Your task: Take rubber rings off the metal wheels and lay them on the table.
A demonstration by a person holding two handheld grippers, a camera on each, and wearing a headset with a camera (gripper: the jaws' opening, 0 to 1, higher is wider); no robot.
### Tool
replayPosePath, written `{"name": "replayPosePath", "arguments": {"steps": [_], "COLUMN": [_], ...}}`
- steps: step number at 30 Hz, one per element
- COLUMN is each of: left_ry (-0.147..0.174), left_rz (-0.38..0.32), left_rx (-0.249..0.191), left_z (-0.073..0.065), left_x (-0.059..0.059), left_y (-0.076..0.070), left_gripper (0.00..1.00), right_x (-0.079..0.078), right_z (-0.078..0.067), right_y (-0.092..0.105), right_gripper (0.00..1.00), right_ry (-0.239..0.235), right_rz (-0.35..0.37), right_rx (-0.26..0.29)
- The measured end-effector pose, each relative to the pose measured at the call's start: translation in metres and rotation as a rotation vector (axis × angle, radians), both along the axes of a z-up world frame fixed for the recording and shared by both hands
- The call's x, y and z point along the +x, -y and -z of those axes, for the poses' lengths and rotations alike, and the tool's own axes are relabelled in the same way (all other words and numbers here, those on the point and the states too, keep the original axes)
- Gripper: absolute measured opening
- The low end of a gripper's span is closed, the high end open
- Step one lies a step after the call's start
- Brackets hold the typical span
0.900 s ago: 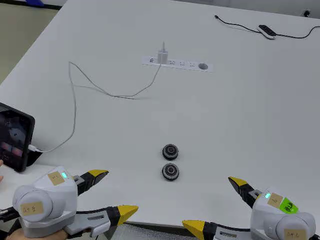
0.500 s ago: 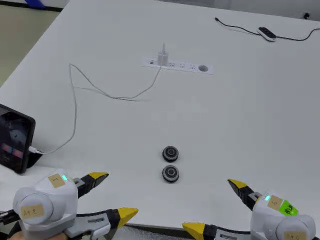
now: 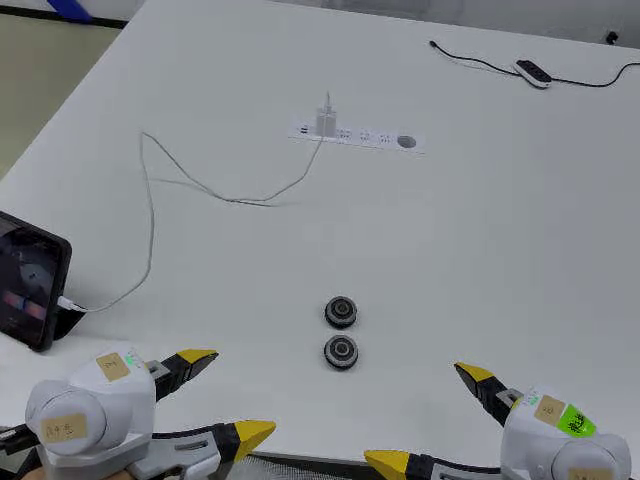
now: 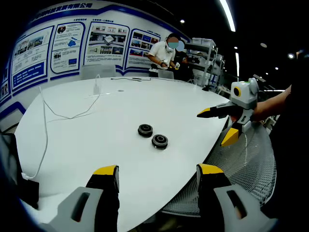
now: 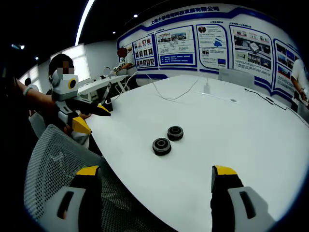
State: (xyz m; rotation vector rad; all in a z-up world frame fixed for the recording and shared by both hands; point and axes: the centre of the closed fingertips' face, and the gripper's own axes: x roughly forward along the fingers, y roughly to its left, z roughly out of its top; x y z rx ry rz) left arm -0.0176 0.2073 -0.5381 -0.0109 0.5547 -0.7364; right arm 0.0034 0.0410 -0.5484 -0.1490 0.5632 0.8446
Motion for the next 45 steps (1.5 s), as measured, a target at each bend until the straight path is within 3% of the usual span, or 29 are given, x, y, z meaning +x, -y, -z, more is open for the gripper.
{"name": "replayPosePath", "arguments": {"steps": [8,20,34,45], "left_ry": [0.000,-0.002,-0.003,0.002], "left_rz": [0.002,0.023,0.063,0.109], "left_rx": [-0.001,0.006,0.021,0.037], "left_z": [0.001,0.003,0.004,0.005], "left_x": [-0.002,-0.002,0.005,0.016], "left_y": [0.000,0.002,0.011,0.019], "left_gripper": [0.64,0.59,0.54,0.48], "right_x": [-0.001,0.000,0.006,0.010], "right_z": [0.000,0.000,0.004,0.008], "right_y": [-0.004,-0.014,-0.020,-0.021], "right_gripper": [0.93,0.80,0.72,0.71], "right_ry": [0.001,-0.008,-0.019,-0.030], "right_rz": [-0.012,-0.026,-0.035,-0.033], "right_rx": [0.001,0.011,0.008,0.009]}}
